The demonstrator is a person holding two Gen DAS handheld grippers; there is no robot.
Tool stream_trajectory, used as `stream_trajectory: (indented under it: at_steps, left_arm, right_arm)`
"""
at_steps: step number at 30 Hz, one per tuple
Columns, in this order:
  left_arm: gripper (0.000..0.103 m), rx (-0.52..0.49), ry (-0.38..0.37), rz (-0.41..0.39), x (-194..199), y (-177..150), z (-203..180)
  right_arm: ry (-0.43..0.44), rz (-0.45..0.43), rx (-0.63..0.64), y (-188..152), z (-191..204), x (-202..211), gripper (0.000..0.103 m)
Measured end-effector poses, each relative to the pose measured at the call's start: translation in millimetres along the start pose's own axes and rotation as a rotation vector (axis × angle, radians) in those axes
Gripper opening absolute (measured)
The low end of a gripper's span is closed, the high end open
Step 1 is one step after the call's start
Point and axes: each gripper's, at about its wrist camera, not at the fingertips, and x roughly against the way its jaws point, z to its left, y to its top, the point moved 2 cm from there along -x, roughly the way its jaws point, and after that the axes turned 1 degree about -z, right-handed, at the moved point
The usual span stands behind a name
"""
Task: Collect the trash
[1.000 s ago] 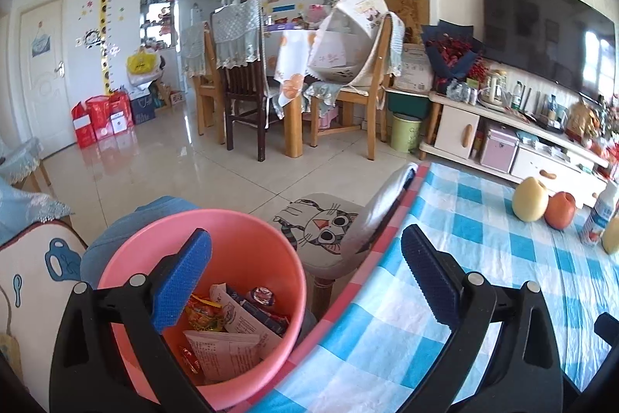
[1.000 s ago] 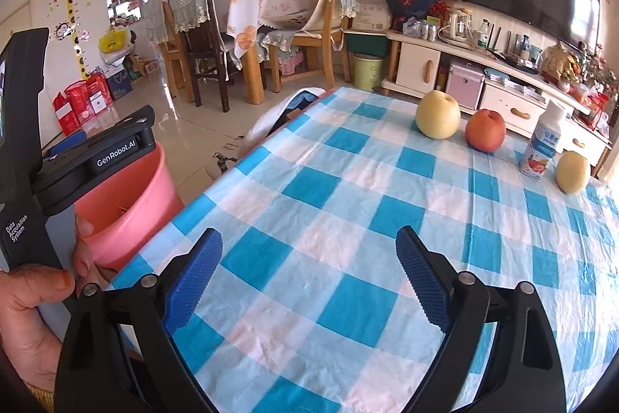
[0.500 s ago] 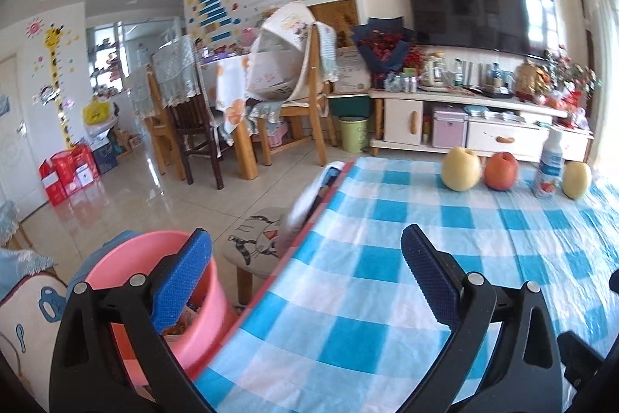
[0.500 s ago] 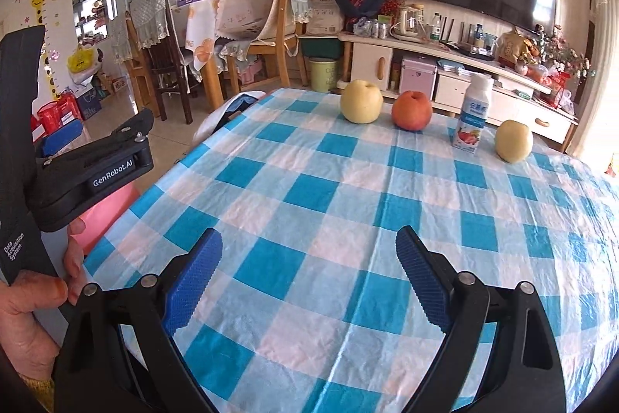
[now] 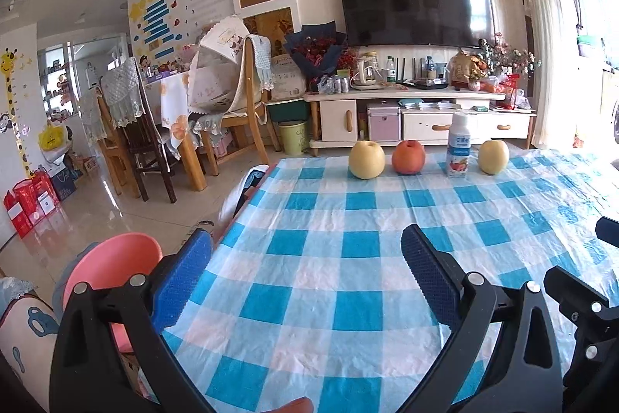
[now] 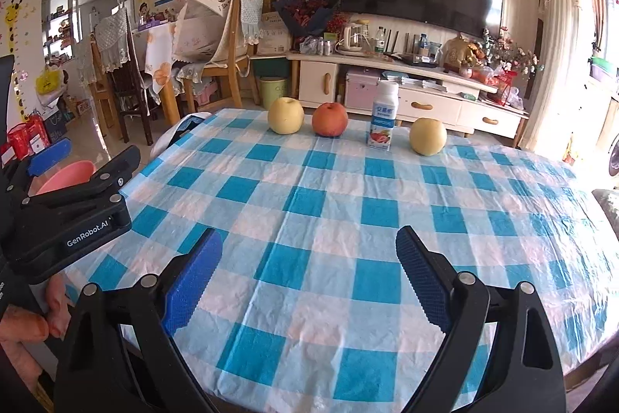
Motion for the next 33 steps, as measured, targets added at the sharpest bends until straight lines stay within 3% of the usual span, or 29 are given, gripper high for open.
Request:
stream_trajectory:
  at_steps: [15, 33]
  left_arm:
    - [0.099, 0.052, -0.105, -0.084, 84, 12, -17]
    - [0.099, 0.098, -0.105, -0.169, 136, 31, -5]
  right_arm:
    - [-0.101, -0.146, -0.019, 4, -24, 97, 0.090]
    - [-0.179, -0.305, -0.036, 19, -32, 169, 0.094]
